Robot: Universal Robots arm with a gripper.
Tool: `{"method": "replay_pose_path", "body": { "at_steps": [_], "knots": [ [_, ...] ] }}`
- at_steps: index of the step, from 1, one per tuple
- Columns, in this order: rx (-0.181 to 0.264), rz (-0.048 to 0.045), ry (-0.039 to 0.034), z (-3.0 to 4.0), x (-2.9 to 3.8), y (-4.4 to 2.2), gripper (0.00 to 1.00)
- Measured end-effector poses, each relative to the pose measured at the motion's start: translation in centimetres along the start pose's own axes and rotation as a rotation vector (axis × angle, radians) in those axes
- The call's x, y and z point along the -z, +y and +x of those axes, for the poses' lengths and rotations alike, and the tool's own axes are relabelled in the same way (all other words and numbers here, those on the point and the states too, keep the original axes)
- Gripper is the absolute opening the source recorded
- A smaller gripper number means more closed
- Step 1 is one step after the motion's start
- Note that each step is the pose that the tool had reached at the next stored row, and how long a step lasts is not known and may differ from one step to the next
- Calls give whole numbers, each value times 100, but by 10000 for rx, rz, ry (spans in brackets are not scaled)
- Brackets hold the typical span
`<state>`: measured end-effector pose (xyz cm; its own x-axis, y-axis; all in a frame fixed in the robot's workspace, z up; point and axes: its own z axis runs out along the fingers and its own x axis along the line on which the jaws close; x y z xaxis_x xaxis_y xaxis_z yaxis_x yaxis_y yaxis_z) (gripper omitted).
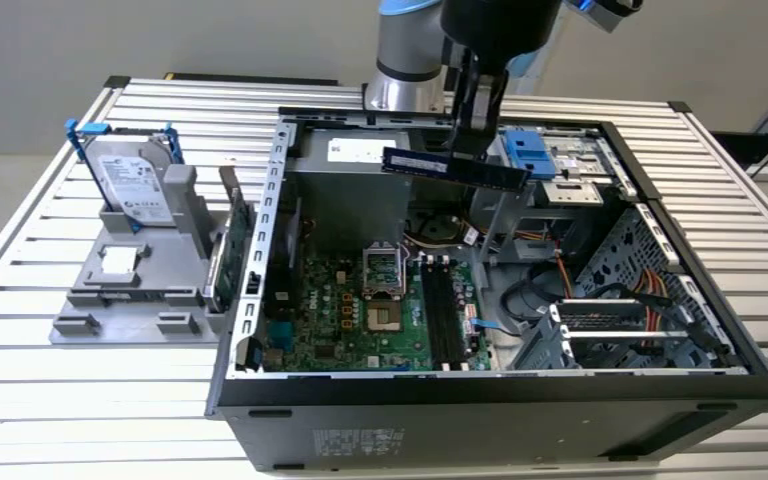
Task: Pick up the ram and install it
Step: 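Pick up the ram and move it above insertion slot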
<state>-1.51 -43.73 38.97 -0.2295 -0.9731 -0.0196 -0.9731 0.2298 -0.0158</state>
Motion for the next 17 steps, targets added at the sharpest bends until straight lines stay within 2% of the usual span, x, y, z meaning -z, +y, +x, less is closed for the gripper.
{"method": "replay_pose_path", "body": {
  "at_steps": [17],
  "knots": [
    [-910, 15, 16, 45, 1, -29, 0]
  ]
}}
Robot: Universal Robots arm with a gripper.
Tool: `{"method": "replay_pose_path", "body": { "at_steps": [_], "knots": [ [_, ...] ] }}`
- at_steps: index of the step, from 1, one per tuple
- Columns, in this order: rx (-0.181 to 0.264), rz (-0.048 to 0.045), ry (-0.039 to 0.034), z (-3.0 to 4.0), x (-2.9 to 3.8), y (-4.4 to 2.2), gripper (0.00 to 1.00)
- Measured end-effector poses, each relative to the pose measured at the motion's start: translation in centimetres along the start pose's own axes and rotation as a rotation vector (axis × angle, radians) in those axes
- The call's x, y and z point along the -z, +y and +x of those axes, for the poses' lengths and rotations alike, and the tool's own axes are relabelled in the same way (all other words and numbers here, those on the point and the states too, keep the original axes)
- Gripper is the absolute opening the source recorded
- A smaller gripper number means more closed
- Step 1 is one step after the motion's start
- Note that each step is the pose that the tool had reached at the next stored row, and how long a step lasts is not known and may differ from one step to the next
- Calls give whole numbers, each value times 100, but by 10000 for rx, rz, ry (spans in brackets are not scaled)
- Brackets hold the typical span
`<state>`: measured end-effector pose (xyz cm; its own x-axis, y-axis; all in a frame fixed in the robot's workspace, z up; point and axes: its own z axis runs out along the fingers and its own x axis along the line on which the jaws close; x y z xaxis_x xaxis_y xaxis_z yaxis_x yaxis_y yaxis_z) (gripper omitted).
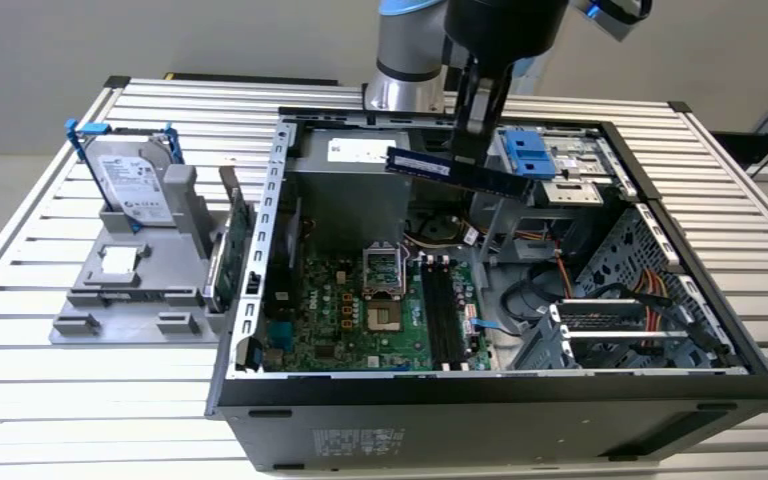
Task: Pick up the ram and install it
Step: 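Pick up the ram and move it above insertion slot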
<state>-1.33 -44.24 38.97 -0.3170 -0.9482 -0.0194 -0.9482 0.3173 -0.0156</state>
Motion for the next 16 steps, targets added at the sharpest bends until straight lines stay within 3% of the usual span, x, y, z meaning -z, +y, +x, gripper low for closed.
{"method": "replay_pose_path", "body": {
  "at_steps": [16],
  "knots": [
    [-1264, 25, 19, 8, 0, -10, 0]
  ]
}}
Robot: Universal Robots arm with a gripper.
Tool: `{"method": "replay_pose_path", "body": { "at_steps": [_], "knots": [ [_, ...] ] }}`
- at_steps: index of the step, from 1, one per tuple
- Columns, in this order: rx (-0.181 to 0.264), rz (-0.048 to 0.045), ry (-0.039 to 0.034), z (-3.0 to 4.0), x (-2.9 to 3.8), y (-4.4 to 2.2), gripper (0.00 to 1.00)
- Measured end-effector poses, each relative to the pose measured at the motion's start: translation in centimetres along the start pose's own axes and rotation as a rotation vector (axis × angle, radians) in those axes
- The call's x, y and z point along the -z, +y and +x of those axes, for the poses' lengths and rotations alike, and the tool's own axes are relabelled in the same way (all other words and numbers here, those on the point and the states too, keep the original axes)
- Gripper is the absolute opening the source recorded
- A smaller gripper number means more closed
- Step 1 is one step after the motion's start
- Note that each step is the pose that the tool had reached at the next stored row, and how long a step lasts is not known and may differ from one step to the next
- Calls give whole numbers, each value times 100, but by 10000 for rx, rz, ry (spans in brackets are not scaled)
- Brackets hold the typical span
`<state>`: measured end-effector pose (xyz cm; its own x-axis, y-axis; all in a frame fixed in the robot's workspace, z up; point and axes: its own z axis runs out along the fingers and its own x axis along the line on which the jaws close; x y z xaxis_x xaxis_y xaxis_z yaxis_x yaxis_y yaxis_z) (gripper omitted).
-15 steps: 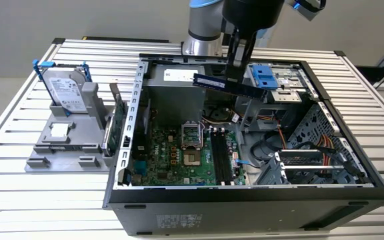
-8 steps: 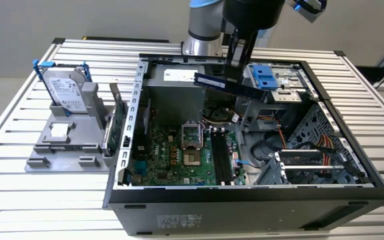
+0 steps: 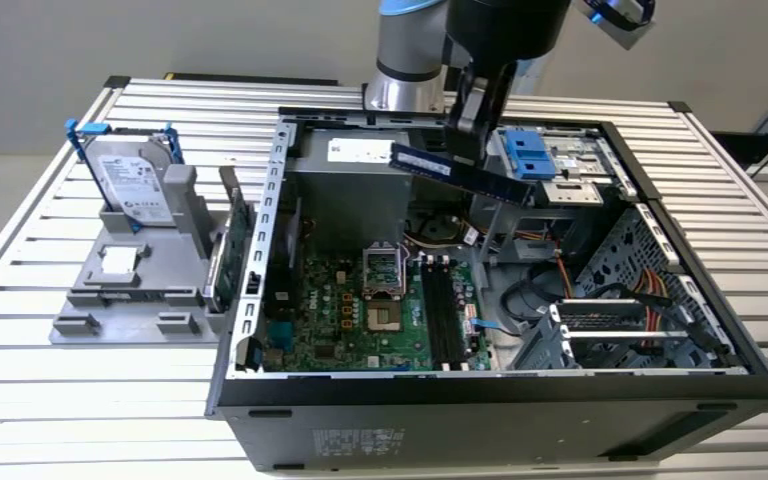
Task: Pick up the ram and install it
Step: 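Pick up the ram and move it above insertion slot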
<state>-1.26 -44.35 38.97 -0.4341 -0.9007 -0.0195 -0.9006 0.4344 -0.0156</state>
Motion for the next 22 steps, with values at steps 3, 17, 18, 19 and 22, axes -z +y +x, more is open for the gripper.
{"method": "replay_pose_path", "body": {
  "at_steps": [3, 17, 18, 19, 22],
  "knots": [
    [-266, 5, 3, -1, 0, -1, 0],
    [-1609, 31, 25, -2, 0, -4, 0],
    [-1708, 33, 26, -2, 0, -4, 0],
    [-1805, 35, 28, -2, 0, -4, 0],
    [-2096, 41, 33, -2, 0, -4, 0]
  ]
}}
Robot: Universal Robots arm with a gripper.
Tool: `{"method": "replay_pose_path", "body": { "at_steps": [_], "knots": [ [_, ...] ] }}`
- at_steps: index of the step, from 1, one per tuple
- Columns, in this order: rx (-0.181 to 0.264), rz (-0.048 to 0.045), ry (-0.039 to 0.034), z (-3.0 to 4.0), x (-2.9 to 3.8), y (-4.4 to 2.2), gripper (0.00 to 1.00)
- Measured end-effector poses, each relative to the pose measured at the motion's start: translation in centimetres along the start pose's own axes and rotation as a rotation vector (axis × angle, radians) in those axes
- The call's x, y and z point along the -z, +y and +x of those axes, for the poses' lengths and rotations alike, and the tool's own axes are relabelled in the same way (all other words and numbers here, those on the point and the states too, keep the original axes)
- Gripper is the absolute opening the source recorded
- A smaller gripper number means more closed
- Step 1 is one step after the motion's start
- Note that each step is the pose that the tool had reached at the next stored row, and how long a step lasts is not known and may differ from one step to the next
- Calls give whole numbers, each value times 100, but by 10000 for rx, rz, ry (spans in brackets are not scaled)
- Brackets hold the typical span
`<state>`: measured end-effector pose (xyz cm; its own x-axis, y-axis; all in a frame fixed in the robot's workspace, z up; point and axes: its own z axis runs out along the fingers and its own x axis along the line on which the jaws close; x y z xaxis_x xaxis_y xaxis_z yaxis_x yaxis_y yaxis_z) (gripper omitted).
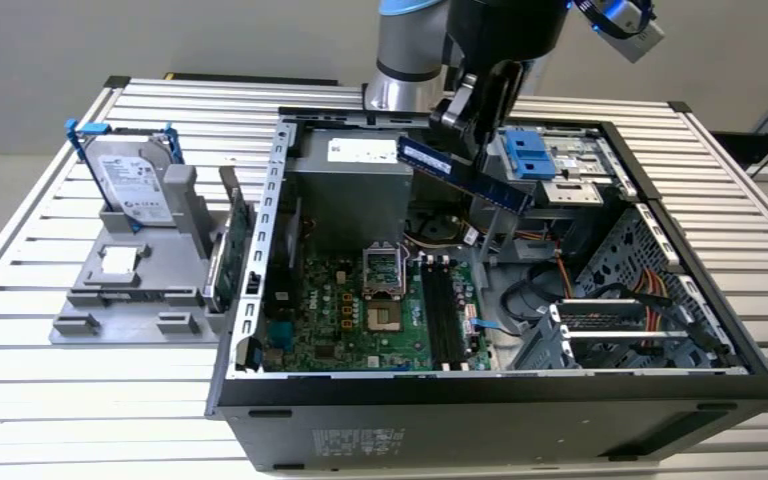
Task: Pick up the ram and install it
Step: 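Pick up the ram and move it above insertion slot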
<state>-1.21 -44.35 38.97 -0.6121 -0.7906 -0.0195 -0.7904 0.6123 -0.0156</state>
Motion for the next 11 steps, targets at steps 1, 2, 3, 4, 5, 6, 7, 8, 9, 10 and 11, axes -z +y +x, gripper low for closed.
{"method": "replay_pose_path", "body": {
  "at_steps": [1, 2, 3, 4, 5, 6, 7, 8, 9, 10, 11],
  "knots": [
    [-99, 2, 1, 0, 0, 0, 0],
    [-190, 3, 2, 0, 0, 0, 0],
    [-293, 5, 4, -1, 0, -1, 0],
    [-382, 8, 6, -1, 0, -1, 0],
    [-482, 10, 7, -1, 0, -1, 0],
    [-574, 11, 9, -1, 0, -1, 0],
    [-678, 13, 10, -1, 0, -1, 0],
    [-773, 15, 11, -1, 0, -2, 0],
    [-866, 17, 13, -2, 0, -2, 0],
    [-958, 19, 15, -2, 0, -2, 0],
    [-1052, 21, 16, -2, 0, -2, 0]
  ]
}}
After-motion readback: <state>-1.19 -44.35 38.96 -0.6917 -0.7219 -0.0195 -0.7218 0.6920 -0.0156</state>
